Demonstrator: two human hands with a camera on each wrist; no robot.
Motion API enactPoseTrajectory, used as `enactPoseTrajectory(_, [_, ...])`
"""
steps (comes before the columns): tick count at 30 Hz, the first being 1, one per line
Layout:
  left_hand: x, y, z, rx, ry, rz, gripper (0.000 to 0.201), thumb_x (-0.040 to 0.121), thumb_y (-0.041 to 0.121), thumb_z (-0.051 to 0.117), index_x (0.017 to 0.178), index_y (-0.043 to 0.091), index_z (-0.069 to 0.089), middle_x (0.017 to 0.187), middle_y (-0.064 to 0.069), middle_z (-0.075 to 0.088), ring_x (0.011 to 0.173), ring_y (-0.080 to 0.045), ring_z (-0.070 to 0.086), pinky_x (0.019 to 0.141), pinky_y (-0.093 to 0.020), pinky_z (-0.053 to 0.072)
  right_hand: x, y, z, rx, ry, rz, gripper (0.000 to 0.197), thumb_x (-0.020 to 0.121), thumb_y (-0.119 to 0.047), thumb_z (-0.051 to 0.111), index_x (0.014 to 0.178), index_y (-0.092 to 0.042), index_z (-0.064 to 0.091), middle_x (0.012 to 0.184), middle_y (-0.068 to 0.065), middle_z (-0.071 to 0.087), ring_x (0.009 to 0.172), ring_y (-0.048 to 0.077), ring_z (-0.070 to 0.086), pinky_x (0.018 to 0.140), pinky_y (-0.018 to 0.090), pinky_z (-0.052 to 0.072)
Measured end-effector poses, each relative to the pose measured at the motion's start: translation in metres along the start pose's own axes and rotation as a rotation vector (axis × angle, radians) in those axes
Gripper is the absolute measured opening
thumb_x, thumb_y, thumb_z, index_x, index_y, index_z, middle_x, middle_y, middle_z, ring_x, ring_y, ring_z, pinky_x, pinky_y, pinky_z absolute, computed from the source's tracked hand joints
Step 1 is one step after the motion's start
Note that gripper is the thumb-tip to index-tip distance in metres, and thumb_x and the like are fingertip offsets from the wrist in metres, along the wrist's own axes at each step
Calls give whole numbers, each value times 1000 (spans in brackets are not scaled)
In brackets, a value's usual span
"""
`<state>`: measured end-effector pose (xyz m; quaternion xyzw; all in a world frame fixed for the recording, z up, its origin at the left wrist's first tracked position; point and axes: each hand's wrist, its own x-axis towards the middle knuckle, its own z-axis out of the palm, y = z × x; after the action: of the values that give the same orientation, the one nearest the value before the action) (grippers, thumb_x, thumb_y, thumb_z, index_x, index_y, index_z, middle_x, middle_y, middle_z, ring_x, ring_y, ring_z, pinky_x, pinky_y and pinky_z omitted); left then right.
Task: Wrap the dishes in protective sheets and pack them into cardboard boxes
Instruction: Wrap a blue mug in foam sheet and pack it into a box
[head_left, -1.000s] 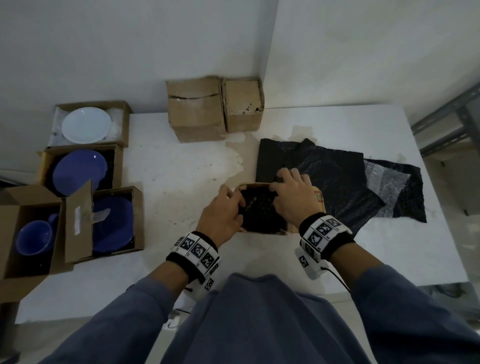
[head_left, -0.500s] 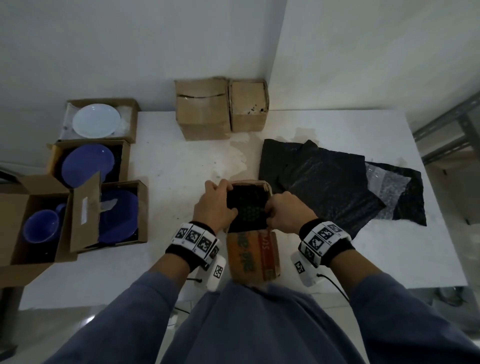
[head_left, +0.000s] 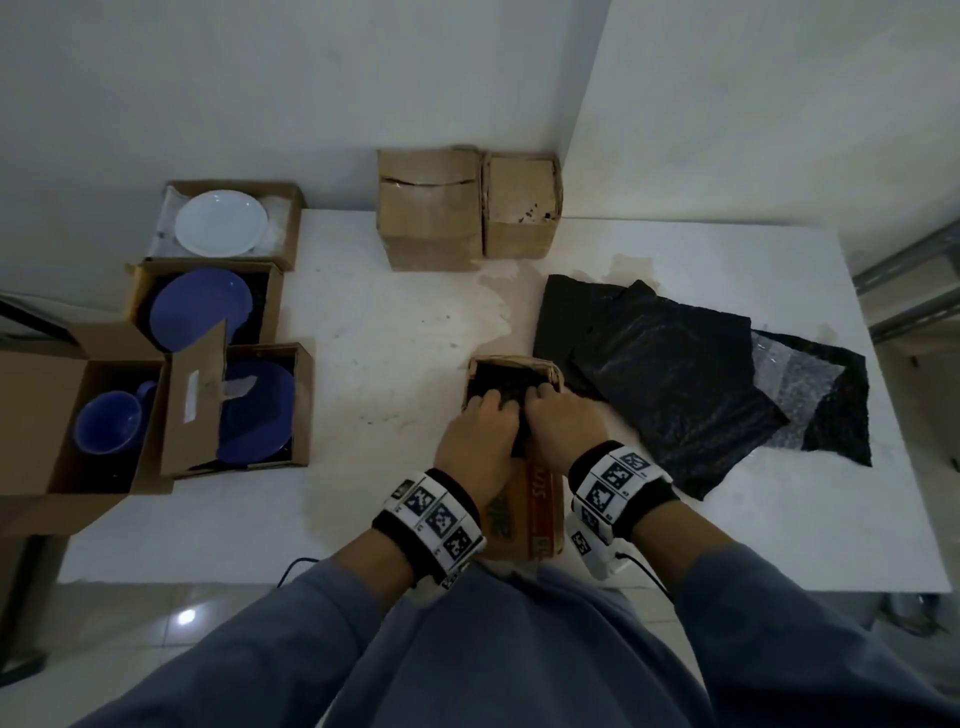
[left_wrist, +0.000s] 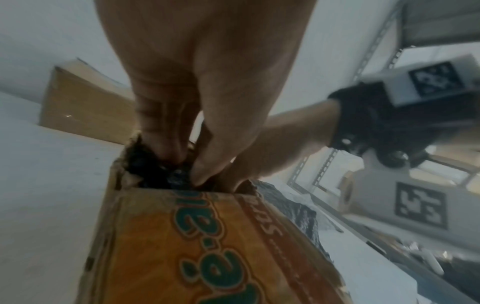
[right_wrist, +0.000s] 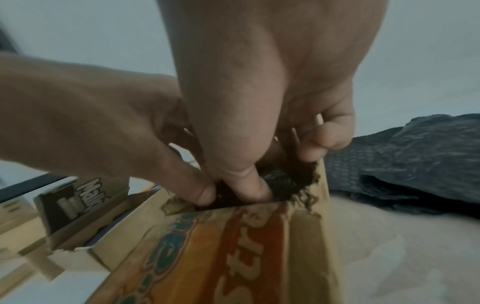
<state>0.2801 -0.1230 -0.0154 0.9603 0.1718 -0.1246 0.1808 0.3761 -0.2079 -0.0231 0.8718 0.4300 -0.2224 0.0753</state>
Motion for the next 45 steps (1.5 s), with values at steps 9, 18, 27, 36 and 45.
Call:
enactPoseTrajectory(9, [1, -16, 0, 219, 135, -39, 44, 77, 25, 68, 117, 25, 49, 131, -12, 41, 112, -29, 42, 84, -40, 39, 14, -5, -17, -159, -61, -23, 29, 91, -43, 54, 100, -17, 61, 101, 3, 66, 88, 22, 65, 66, 32, 45])
enactPoseTrajectory(18, [9, -52, -2, -42, 150, -103, 48, 85, 6, 58, 128, 21, 43, 112, -6, 51, 91, -30, 60, 62, -42, 52, 15, -3, -29, 133, -272, 58, 40, 85, -48, 64, 102, -13, 62, 96, 4, 63, 85, 23, 61, 76, 34, 55])
enactPoseTrajectory(27, [5, -53, -16, -221, 348, -113, 23, 79, 18, 68, 96, 28, 56, 88, 9, 56, 78, -14, 56, 62, -28, 44, -2, 2, -17, 26, 109, -6, 24, 83, -27, 65, 106, -18, 62, 102, 6, 65, 98, 30, 60, 73, 37, 41])
enactPoseTrajectory(36, [-3, -36, 27, 56, 111, -118, 56, 83, 33, 65, 135, 23, 47, 132, -6, 46, 119, -26, 47, 97, -39, 33, -1, 12, 0, -2, 121, -94, 30, 78, -27, 65, 108, -22, 62, 106, 4, 60, 101, 28, 49, 88, 39, 36])
enactPoseTrajectory(45, [9, -32, 23, 175, 55, -99, 53, 84, 31, 62, 133, 23, 45, 128, 0, 53, 114, -21, 54, 92, -39, 32, 16, 12, -4, -136, 3, -175, 53, 77, -35, 70, 127, -24, 55, 125, 2, 56, 129, 32, 38, 112, 62, 12])
